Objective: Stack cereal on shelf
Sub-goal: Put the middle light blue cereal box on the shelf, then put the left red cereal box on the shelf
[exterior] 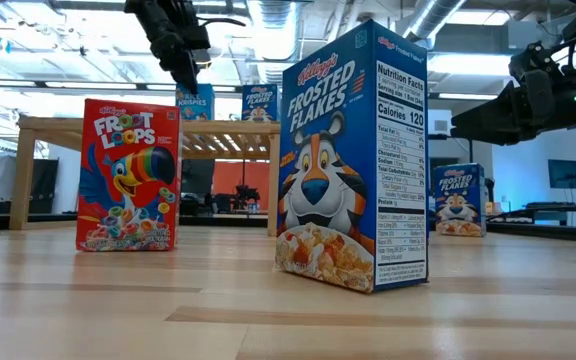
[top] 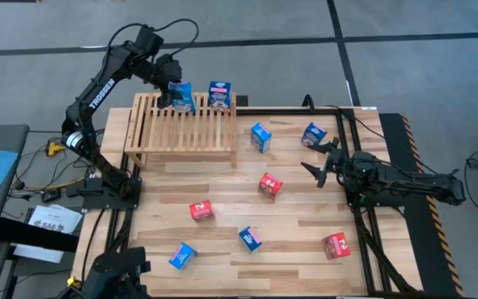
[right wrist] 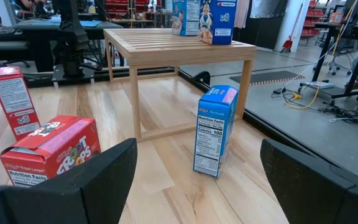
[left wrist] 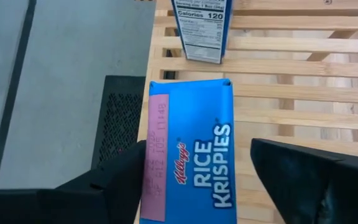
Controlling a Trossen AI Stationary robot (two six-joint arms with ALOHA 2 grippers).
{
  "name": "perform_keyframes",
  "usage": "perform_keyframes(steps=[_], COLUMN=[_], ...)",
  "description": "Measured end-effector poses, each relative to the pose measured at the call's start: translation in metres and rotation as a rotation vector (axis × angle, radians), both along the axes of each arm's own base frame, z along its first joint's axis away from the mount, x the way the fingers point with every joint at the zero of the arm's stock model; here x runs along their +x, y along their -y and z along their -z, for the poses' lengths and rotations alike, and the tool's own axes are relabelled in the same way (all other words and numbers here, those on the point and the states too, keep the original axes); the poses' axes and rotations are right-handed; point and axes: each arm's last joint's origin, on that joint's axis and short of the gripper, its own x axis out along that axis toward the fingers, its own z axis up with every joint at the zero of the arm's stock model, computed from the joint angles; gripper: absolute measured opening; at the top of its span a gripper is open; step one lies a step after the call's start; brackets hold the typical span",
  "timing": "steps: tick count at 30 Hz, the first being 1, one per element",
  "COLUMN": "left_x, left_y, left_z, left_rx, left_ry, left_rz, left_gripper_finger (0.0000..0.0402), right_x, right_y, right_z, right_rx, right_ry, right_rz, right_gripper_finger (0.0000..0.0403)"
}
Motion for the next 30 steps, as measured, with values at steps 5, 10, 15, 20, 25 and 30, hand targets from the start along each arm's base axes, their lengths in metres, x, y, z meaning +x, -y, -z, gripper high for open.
perform_keyframes(steps=[5,10,15,20,25,30], left_x=[-0.001,-0.004,-0.007,-0.010,-0.015,-0.014], left_y=[0.001,0.006,0.015,0.031,0.056,0.087], left_z=[-0.008,-0.025,-0.041,-0.055,-0.067,-0.077], left_rx=[0.007,0.018,0.002,-0.020,-0.083,-0.141], left_ry=[0.016,0.036,0.051,0.113,0.180,0.205], left_rz=[-0.032,-0.049,-0.063,-0.062,-0.053,-0.046], left_gripper_finger=[0.0289,0.0291,0.0291,0.0291,0.0291,0.0291], right_x=[0.000,0.000,0.000,0.000,0.000,0.000], right_y=[0.000,0.000,0.000,0.000,0.000,0.000], right_z=[0.000,0.000,0.000,0.000,0.000,0.000], right_rx=[0.000,0.000,0.000,0.000,0.000,0.000], right_ry=[0.001,0.001,0.000,0.001,0.000,0.000], right_rz=[0.000,0.000,0.000,0.000,0.000,0.000], right_gripper_finger=[0.0364,0.0364,0.0364,0.0364,0.0364,0.0364])
